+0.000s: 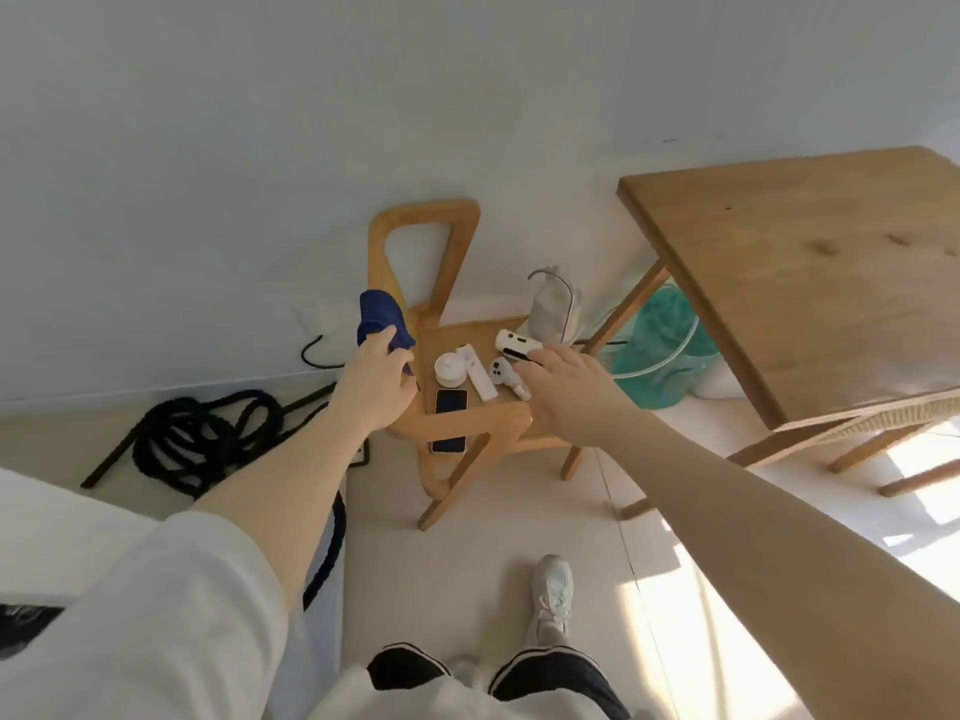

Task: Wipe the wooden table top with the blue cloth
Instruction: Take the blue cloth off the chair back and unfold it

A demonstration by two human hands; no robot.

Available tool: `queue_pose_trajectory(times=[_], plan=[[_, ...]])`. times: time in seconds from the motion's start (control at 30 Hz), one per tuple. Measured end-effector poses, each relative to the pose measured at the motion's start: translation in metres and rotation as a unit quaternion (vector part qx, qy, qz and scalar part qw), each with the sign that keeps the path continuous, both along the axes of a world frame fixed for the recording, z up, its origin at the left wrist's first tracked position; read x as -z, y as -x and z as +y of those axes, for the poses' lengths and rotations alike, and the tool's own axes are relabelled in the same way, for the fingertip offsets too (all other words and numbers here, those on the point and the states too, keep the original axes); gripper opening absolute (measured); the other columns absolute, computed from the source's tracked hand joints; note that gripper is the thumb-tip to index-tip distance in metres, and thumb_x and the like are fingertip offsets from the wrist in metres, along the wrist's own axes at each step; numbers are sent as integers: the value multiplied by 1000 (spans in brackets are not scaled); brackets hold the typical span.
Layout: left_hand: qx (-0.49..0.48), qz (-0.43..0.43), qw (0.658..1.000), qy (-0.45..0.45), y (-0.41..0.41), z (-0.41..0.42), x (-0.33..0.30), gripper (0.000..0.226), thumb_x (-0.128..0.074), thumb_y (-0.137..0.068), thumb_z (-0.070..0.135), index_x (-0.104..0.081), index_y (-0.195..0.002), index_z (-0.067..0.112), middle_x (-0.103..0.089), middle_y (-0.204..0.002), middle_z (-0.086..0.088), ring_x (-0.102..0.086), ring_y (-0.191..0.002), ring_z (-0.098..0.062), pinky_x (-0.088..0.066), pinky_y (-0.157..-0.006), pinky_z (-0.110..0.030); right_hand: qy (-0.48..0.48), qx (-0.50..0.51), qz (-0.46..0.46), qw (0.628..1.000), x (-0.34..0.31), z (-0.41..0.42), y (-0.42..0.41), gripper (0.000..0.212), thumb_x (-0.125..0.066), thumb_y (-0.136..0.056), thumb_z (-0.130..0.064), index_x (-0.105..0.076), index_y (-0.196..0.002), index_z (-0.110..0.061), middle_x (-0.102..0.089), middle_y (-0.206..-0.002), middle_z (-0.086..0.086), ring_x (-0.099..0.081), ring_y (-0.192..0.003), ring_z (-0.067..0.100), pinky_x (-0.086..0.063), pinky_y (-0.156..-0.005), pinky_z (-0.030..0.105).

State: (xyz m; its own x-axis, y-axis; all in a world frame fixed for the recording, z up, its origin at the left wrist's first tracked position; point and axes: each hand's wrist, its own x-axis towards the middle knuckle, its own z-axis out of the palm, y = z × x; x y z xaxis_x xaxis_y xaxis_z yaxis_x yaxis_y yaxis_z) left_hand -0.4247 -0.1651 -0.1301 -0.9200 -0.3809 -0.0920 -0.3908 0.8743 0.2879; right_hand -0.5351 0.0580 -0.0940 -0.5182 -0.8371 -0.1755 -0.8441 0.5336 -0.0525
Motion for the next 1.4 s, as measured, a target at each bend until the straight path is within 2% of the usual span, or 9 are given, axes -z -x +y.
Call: queue_pose_trajectory(times=[0.4, 0.6, 0.67, 0.87, 0.93, 1.03, 1.23, 1.33, 1.4], plan=[[-241, 34, 957, -160, 86, -82, 50, 45, -48, -93, 18, -41, -136, 6, -46, -137, -11, -45, -125, -24, -34, -107, -36, 9, -132, -212, 968, 53, -191, 131, 45, -36, -98, -14, -27, -142, -4, -23, -152, 10, -18, -139, 27, -12, -109, 30], [-281, 4, 948, -152, 108, -141, 99, 51, -50, -93, 8, -34, -142, 8, -28, -151, -10, -32, -136, -24, -26, -108, -29, 7, -77, -347, 935, 119, -271, 125, 47, -34, -99, -19, -24, -143, -4, -24, -151, 12, -22, -140, 27, -21, -108, 31], [-304, 3, 935, -184, 108, -153, 114, 48, -55, -91, 12, -42, -137, 7, -38, -145, -10, -39, -131, -24, -30, -106, -31, 8, -33, -379, 925, 136, -283, 123, 48, -36, -99, -23, -25, -143, -6, -28, -150, 12, -31, -135, 27, -28, -105, 31], [-247, -62, 953, -162, 110, -160, 131, 20, -50, -94, 23, -48, -112, 13, -56, -102, -2, -54, -89, -14, -44, -82, -28, -3, 20, -420, 907, 159, -296, 121, 32, -39, -97, -15, -35, -126, -3, -55, -102, 19, -53, -82, 28, -38, -65, 29], [-221, -76, 965, -114, 113, -166, 130, 18, -47, -95, 24, -49, -111, 14, -59, -102, -3, -57, -91, -17, -47, -83, -31, 8, 42, -432, 901, 160, -298, 120, 31, -39, -96, -12, -37, -125, -2, -52, -94, 15, -49, -78, 23, -39, -64, 28], [-183, -56, 978, -87, 121, -167, 112, 15, -48, -94, 19, -53, -105, 12, -59, -97, -5, -56, -91, -20, -44, -77, -29, 34, 109, -477, 872, 156, -297, 126, 35, -41, -95, -11, -40, -130, -9, -57, -115, 16, -56, -98, 28, -42, -80, 32], [-121, 52, 937, -323, 137, -148, 29, 19, -47, -90, 6, -50, -96, 24, -51, -76, 15, -49, -61, 4, -38, -59, -10, 141, 161, -632, 745, 92, -274, 154, 75, -45, -86, 10, -9, -146, -18, -13, -154, 4, -16, -141, 22, -23, -112, 33], [-92, 78, 888, -444, 159, -135, -13, 32, -40, -89, -1, -50, -85, 28, -52, -77, 12, -48, -66, 4, -38, -66, -9, 155, 182, -653, 719, 59, -245, 182, 68, -42, -85, 7, -21, -143, -23, -31, -146, 4, -34, -132, 23, -33, -106, 34], [-72, 94, 845, -522, 180, -124, -36, 32, -38, -91, -1, -54, -84, 26, -56, -83, 1, -51, -78, -11, -42, -76, -23, 163, 206, -682, 682, 39, -221, 200, 48, -46, -87, 0, -41, -134, -12, -53, -129, 9, -55, -109, 22, -47, -89, 29]])
